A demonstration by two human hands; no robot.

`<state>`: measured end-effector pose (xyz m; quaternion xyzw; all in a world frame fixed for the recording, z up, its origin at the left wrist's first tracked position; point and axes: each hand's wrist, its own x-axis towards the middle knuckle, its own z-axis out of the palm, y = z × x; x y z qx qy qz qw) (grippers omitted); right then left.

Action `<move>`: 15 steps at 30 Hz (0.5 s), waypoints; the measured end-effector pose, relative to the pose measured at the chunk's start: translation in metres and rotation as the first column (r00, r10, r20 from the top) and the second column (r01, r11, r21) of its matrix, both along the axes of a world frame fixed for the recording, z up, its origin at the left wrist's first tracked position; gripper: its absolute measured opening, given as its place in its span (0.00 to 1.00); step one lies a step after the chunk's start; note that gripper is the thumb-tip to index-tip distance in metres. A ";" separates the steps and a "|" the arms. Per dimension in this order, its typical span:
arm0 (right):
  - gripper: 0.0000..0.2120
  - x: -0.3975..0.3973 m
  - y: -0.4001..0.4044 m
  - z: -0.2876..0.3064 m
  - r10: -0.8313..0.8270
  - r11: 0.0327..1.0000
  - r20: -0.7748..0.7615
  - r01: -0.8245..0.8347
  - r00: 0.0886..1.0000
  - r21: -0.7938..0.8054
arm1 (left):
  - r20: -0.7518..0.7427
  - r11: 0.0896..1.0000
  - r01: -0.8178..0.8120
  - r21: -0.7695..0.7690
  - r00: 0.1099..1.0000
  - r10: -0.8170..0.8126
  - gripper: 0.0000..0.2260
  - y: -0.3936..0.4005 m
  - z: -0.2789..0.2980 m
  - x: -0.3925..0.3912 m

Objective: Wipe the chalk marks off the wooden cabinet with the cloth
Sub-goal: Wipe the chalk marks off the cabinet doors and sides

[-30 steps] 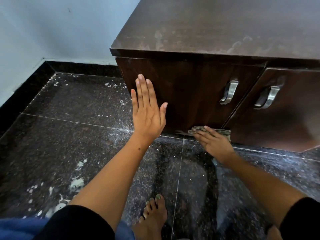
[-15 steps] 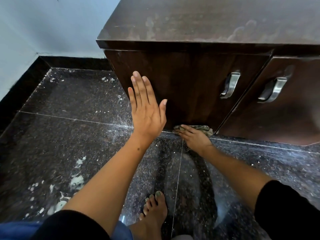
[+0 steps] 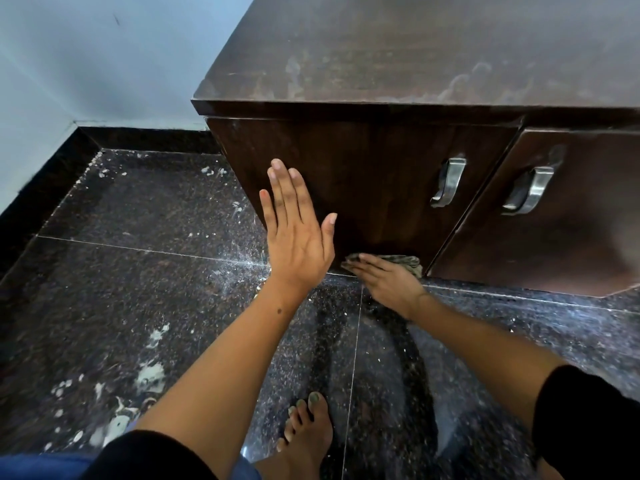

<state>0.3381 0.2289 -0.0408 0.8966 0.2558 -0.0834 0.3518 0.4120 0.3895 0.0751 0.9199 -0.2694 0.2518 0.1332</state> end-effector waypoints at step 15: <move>0.18 -0.069 -0.100 0.020 0.011 0.982 0.432 -0.090 0.902 0.164 | 0.002 0.995 0.037 0.097 0.999 -0.037 0.30 -0.001 0.000 -0.008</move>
